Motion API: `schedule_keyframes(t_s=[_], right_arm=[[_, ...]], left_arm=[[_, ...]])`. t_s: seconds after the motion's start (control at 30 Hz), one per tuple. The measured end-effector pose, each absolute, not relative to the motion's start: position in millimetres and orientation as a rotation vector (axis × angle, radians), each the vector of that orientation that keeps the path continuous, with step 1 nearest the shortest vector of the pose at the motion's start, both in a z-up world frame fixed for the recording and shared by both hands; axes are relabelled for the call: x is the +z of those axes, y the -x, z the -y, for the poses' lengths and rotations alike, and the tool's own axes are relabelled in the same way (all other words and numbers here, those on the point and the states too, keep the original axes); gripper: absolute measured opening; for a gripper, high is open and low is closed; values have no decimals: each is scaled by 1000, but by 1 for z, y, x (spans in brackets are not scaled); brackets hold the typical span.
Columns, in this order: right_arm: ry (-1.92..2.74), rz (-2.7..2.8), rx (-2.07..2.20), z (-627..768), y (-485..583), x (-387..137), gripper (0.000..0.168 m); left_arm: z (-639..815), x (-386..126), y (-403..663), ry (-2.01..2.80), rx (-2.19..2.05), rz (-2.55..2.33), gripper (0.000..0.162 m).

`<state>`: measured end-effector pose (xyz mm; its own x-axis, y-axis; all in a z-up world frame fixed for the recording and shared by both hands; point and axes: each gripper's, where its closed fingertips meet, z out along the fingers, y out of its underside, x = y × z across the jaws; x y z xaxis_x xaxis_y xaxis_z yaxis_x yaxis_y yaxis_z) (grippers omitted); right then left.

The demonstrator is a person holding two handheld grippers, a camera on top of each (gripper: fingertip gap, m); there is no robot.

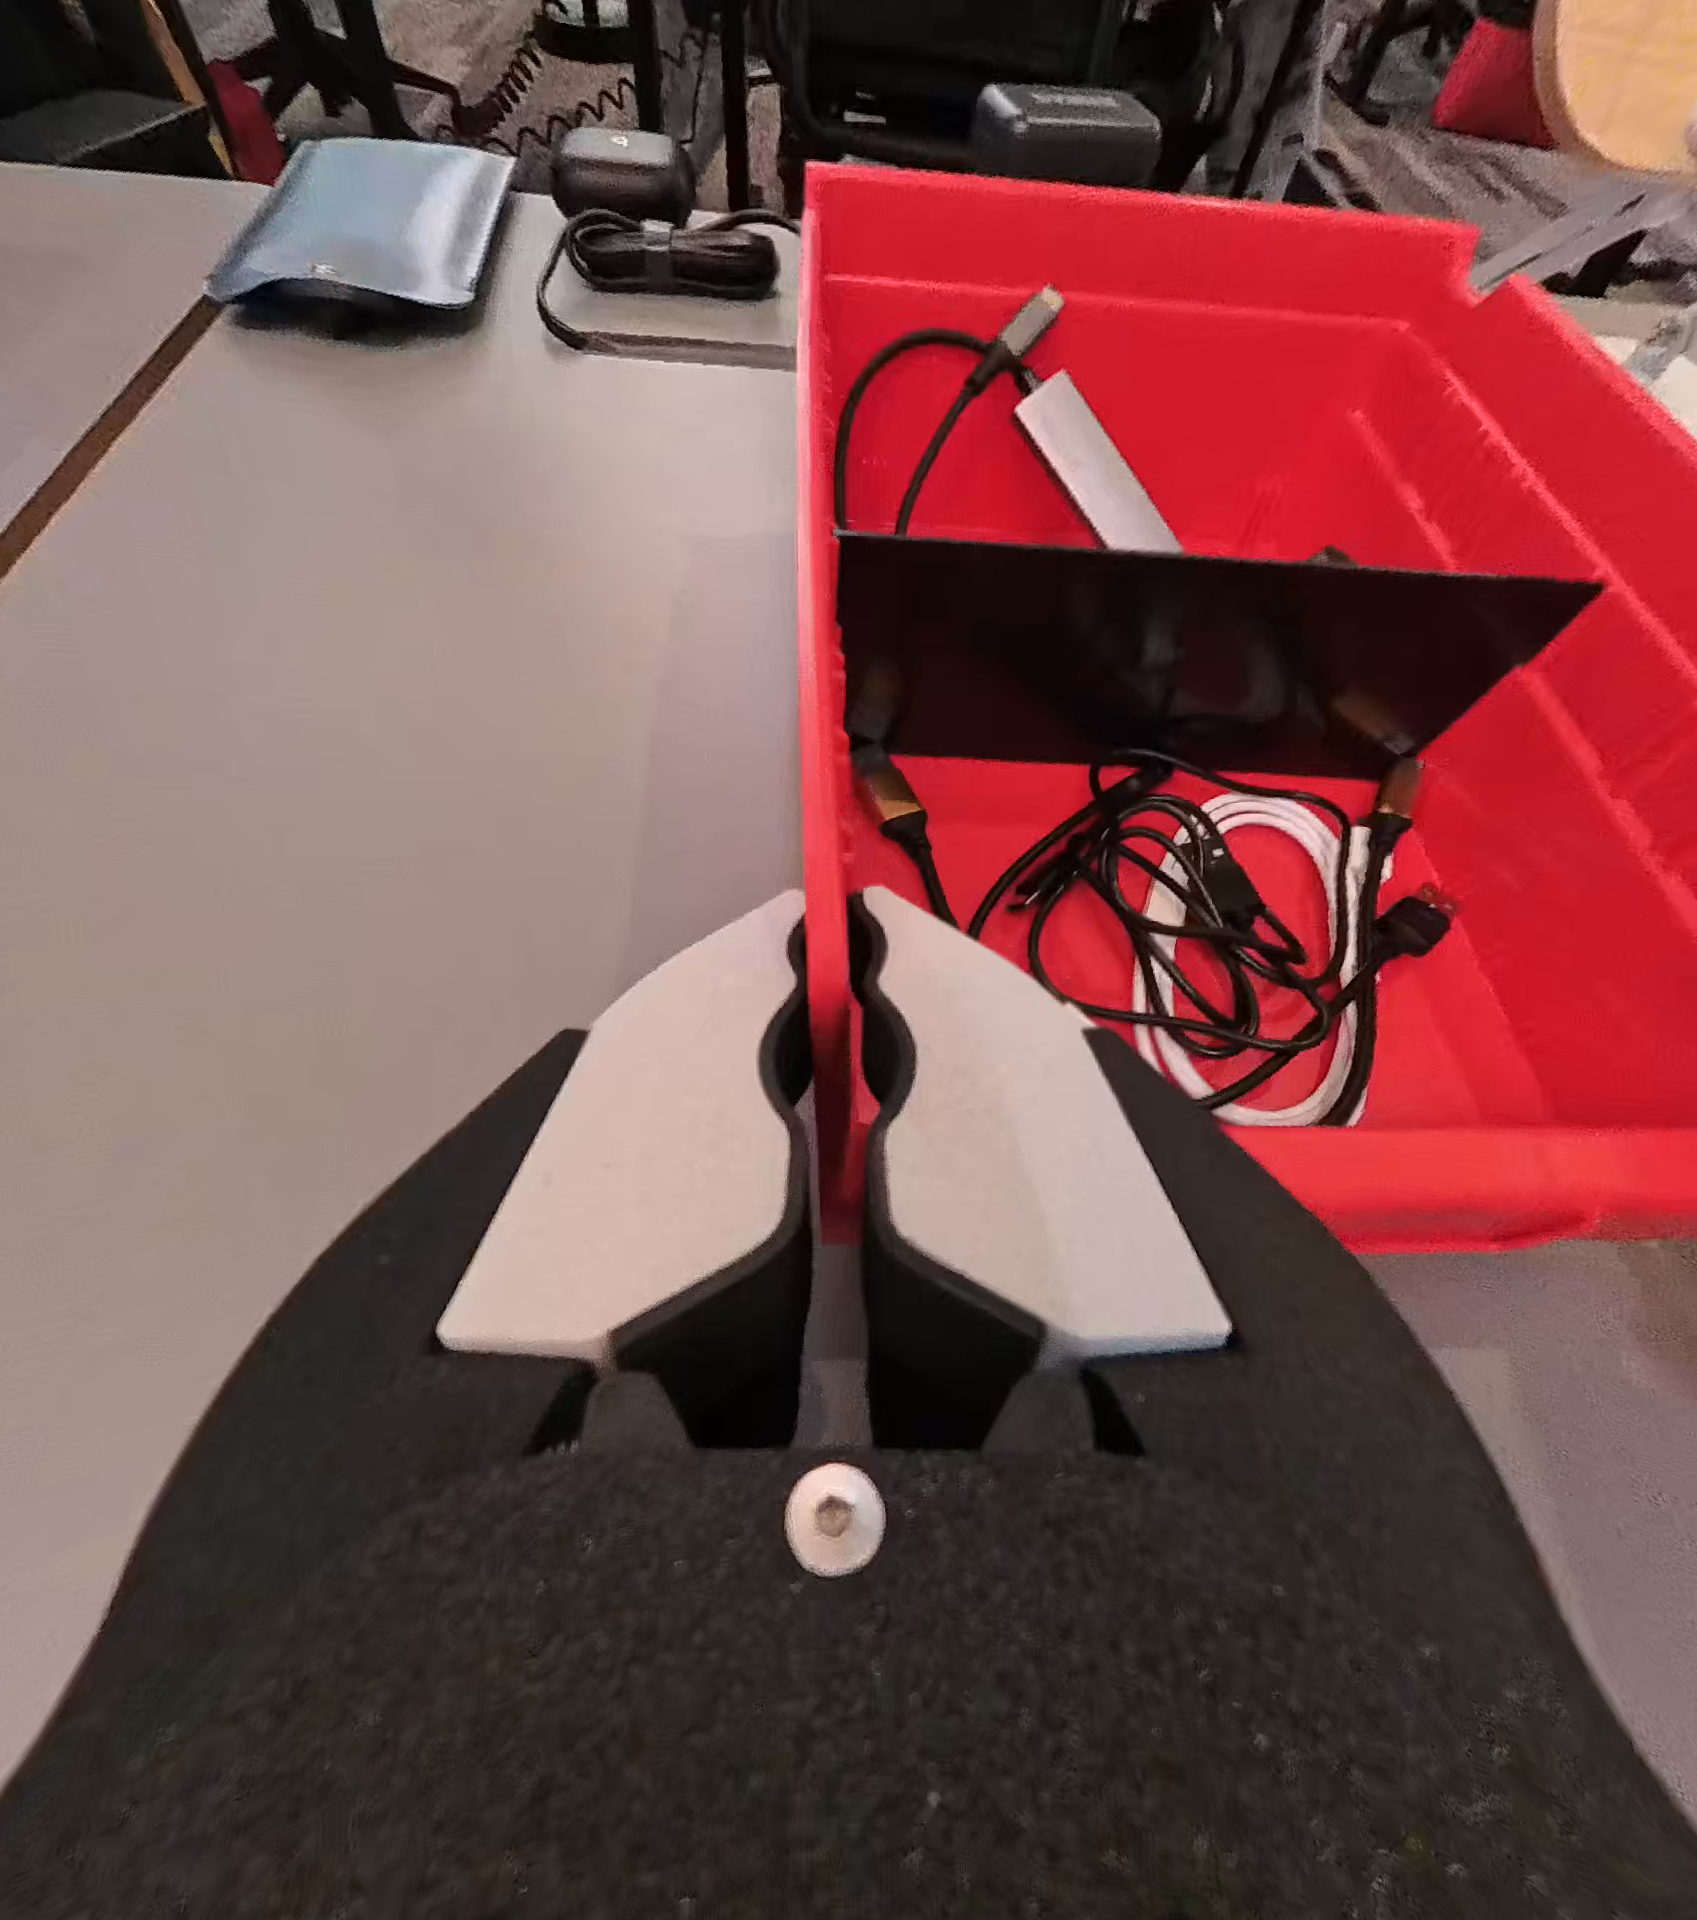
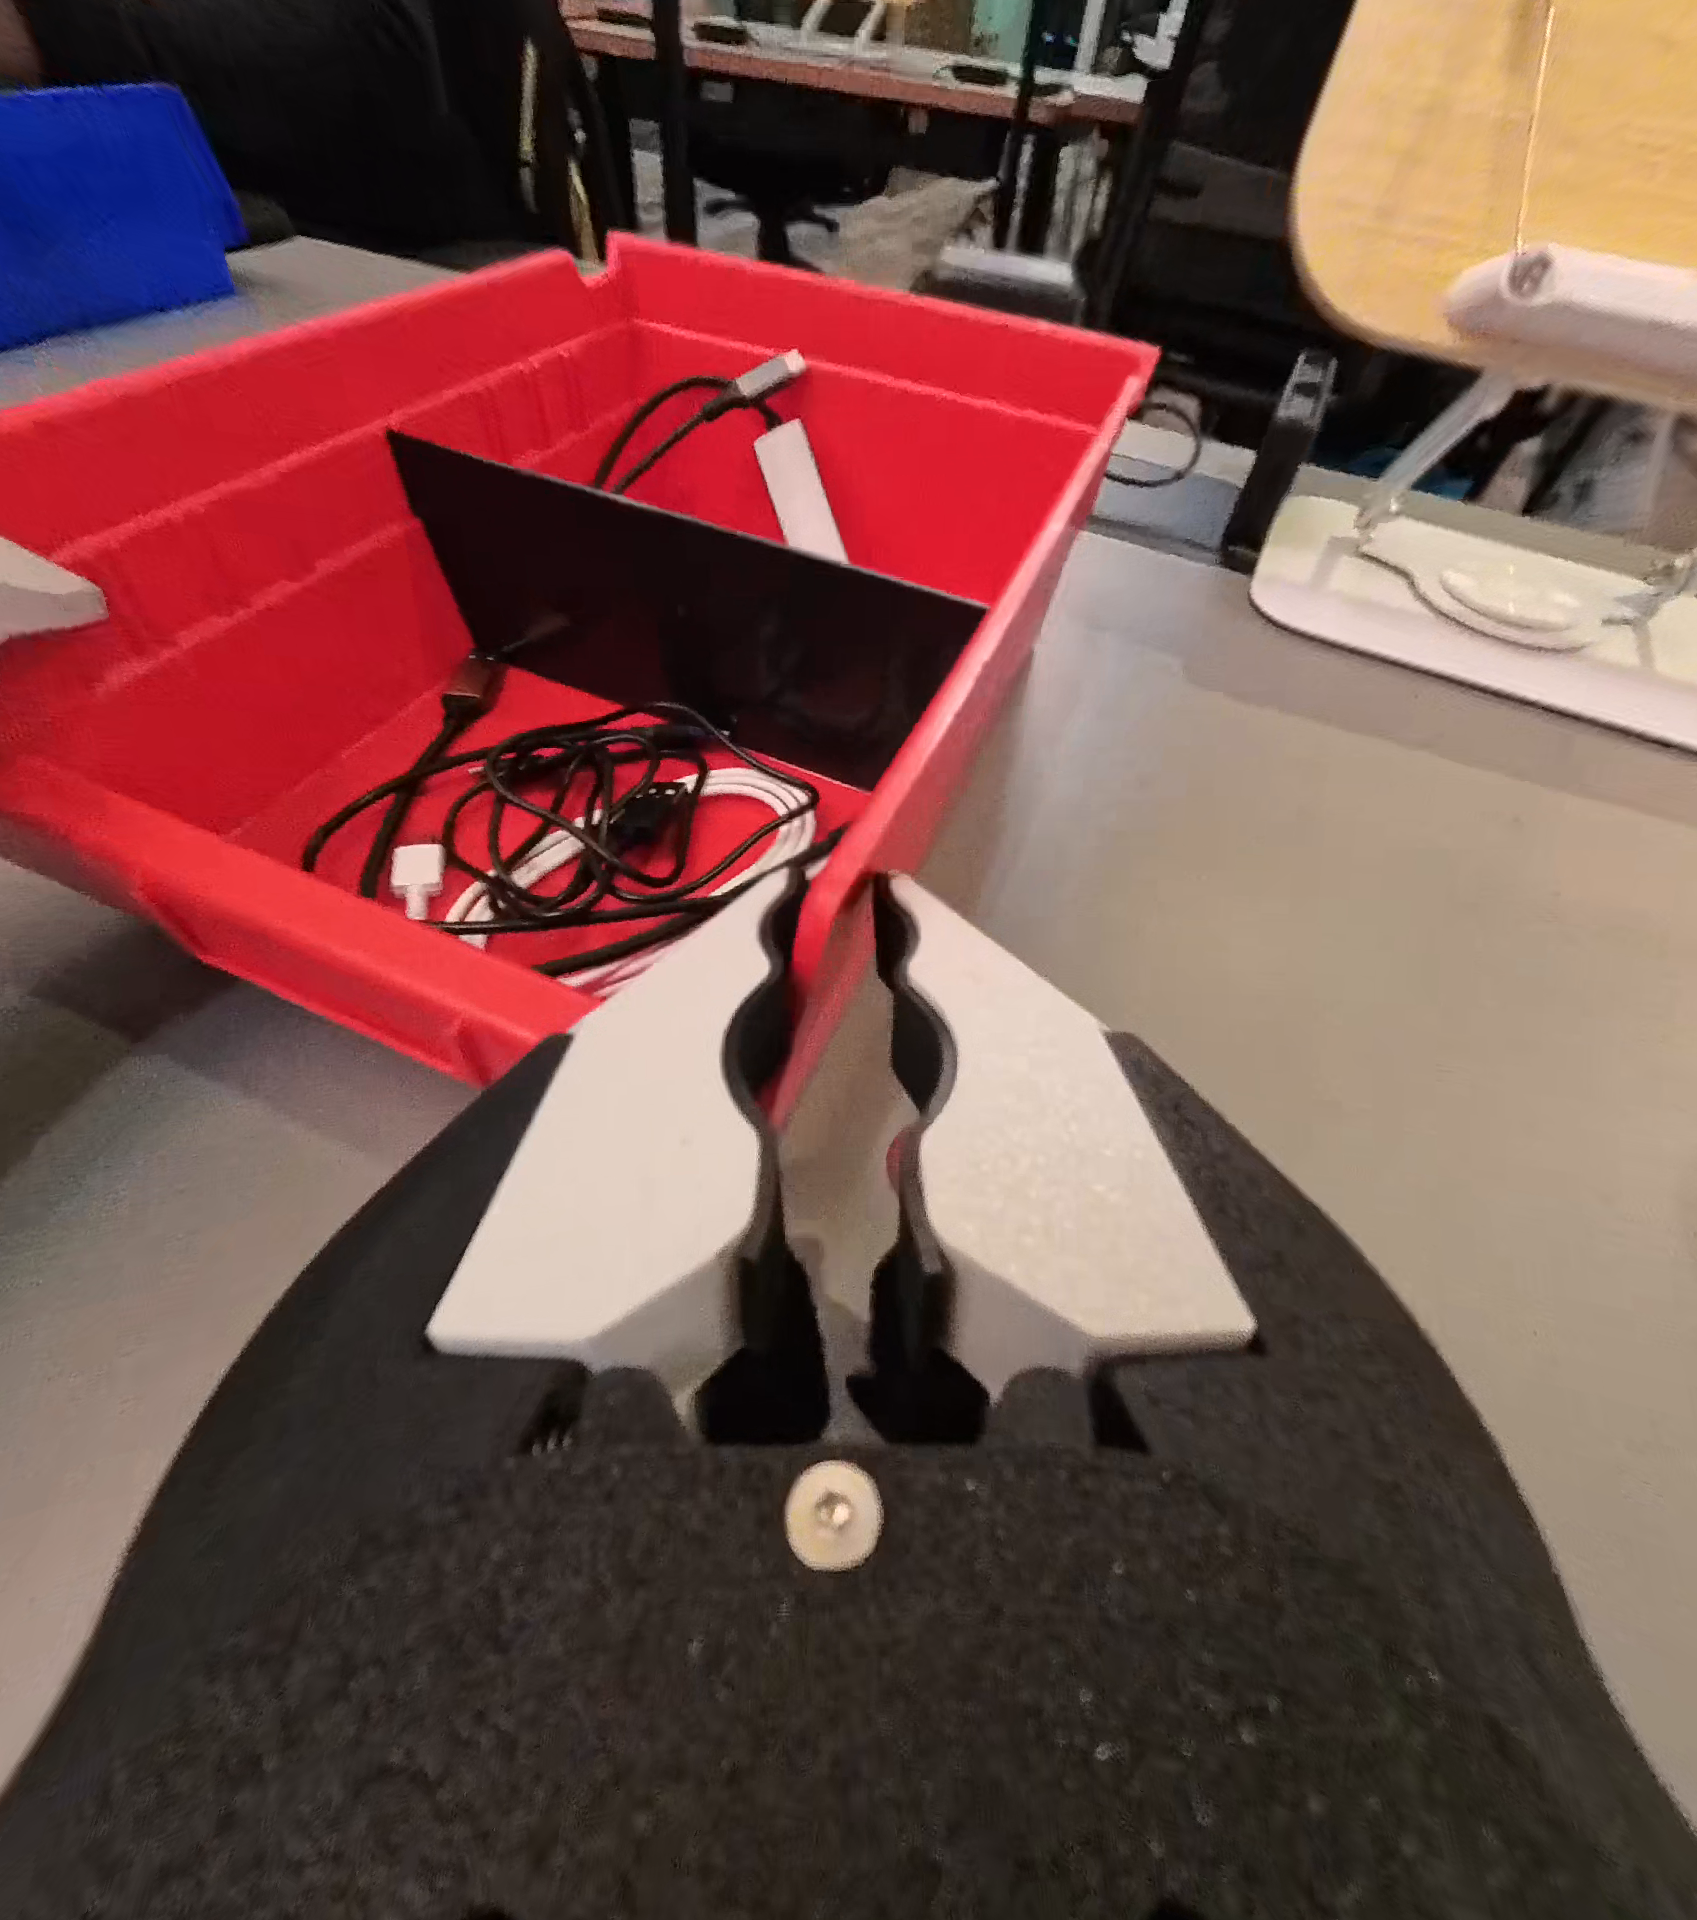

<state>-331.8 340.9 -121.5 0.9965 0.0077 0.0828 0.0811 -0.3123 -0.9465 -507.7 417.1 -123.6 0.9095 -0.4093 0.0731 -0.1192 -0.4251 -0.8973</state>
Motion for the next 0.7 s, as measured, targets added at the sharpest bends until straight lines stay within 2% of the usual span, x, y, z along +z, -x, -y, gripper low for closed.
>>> schedule_keyframes(t_s=[0.13,0.2,0.23,0.33,0.47,0.6,0.7], right_arm=[[1685,297,56,-289,336,-64,15],[1572,266,44,-261,298,-34,12],[1601,254,24,-253,272,-33,12],[1771,199,-153,-227,168,-59,14],[1841,28,-247,-179,51,-87,14],[1822,-265,-217,-121,-39,-103,14],[1820,-479,-173,-88,-87,-118,23]], left_arm=[[-412,-103,517,1914,-215,-393,24],[-408,-90,531,1868,-117,-375,35],[-403,-83,535,1833,-87,-388,33],[-389,-52,544,1673,-70,-330,18],[-353,-40,499,1695,-449,-323,17],[-301,-84,459,1849,-689,-289,22],[-280,-116,440,1944,-686,-349,23]])
